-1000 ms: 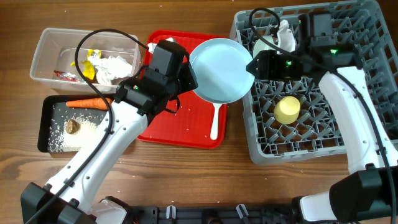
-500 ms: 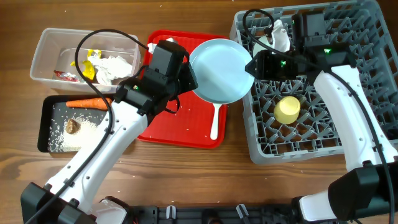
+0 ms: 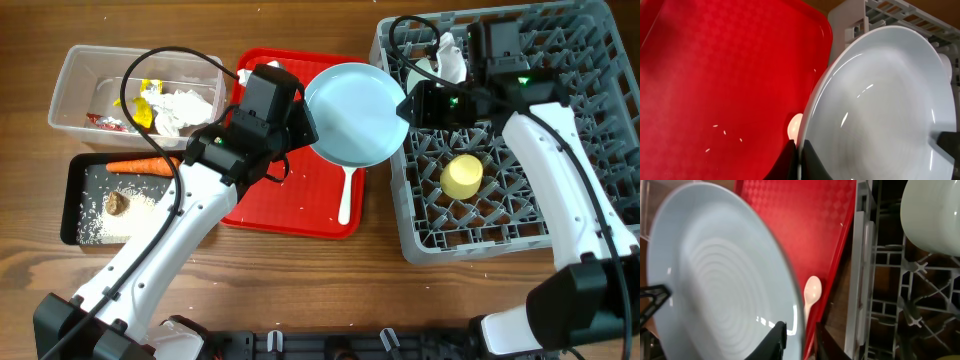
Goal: Sort waste into correct bins and load items into the dishwasher rack
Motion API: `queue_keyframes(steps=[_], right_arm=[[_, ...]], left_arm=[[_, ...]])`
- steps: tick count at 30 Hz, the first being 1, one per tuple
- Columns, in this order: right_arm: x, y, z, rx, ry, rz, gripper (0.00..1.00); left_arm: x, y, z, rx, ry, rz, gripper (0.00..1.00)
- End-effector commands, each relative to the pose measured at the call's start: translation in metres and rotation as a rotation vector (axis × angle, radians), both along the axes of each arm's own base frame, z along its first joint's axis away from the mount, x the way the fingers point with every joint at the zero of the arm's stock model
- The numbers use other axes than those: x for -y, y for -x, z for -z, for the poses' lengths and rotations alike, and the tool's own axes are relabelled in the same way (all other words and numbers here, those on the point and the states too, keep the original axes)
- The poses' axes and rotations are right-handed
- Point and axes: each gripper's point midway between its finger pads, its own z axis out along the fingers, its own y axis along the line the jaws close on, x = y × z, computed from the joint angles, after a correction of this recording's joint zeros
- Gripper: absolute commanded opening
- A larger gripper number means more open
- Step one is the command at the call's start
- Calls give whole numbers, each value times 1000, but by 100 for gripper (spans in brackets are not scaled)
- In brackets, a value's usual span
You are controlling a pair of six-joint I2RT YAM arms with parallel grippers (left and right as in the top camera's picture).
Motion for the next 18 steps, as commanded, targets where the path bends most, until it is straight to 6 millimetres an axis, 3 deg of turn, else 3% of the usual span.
queue_keyframes(steps=[1, 2, 10, 15, 18], right_arm=[[-1, -3, 13, -27, 17, 3, 9], [-1, -3, 13, -27, 17, 3, 4], [0, -3, 13, -23, 18, 1, 4], [10, -8, 12, 3, 79, 32, 4], [23, -11, 6, 37, 140, 68, 4]], left_arm=[[3, 1, -9, 23, 17, 13, 4], [3, 1, -9, 23, 17, 13, 4], [7, 3, -10, 14, 34, 30, 6], [1, 0, -12, 22, 34, 17, 38], [-7, -3, -16, 31, 38, -4, 44]])
